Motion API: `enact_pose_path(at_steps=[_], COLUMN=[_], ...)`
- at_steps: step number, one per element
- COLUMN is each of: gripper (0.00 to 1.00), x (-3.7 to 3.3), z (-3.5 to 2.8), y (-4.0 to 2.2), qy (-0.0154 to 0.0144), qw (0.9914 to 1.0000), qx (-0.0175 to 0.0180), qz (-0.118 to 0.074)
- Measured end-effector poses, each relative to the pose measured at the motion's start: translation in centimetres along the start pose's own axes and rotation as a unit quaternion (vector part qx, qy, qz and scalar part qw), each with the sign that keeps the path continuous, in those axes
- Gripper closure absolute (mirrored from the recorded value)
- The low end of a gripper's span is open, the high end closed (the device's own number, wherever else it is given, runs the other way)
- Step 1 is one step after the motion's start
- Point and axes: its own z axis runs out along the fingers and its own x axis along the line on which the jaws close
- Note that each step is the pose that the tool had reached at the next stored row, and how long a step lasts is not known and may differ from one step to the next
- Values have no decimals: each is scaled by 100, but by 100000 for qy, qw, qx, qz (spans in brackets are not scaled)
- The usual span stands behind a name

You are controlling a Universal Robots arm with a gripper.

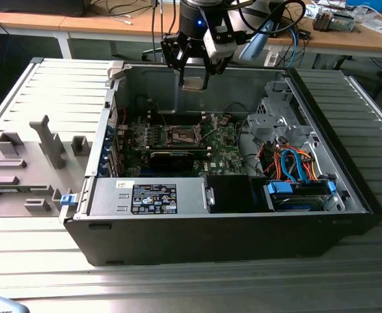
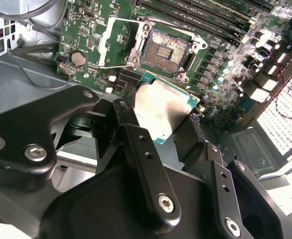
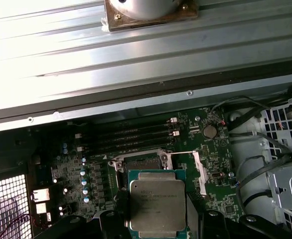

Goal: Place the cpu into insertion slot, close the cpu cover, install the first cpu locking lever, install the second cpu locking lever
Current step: 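Place the cpu into insertion slot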

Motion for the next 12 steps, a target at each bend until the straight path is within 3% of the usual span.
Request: enact_pose_path(at_steps=[12], gripper=[45], x=[0], z=[0], y=[0], qy=[-41], qw=[99999], qx=[-10], qz=[469])
